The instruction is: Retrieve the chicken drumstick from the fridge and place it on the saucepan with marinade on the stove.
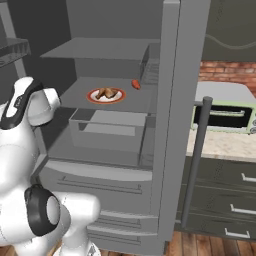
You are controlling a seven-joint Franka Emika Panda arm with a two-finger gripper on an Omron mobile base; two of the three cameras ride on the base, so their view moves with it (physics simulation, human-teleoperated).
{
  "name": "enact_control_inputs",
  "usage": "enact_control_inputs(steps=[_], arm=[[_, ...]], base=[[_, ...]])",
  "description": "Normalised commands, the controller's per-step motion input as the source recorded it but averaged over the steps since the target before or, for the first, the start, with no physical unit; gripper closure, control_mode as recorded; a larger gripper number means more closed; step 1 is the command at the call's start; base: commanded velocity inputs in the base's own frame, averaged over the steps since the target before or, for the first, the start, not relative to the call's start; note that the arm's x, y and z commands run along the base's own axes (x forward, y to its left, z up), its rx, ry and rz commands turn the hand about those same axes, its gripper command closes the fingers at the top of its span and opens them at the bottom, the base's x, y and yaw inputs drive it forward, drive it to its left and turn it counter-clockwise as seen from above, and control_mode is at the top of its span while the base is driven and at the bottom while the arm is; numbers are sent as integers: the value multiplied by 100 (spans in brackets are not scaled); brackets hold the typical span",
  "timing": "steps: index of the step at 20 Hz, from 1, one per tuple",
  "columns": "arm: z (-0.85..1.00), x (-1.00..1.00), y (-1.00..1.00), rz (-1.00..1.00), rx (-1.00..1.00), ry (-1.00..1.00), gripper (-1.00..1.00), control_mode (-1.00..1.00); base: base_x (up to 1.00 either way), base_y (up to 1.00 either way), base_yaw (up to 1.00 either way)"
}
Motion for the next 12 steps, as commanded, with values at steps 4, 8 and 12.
enact_control_inputs(steps=[4,8,12], arm=[[0,-11,29,-9,0,0,-100,-100],[0,-1,2,-9,0,0,-100,-100],[0,0,-71,-2,0,0,-100,-100]], base=[[0,0,0],[0,0,0],[0,0,0]])
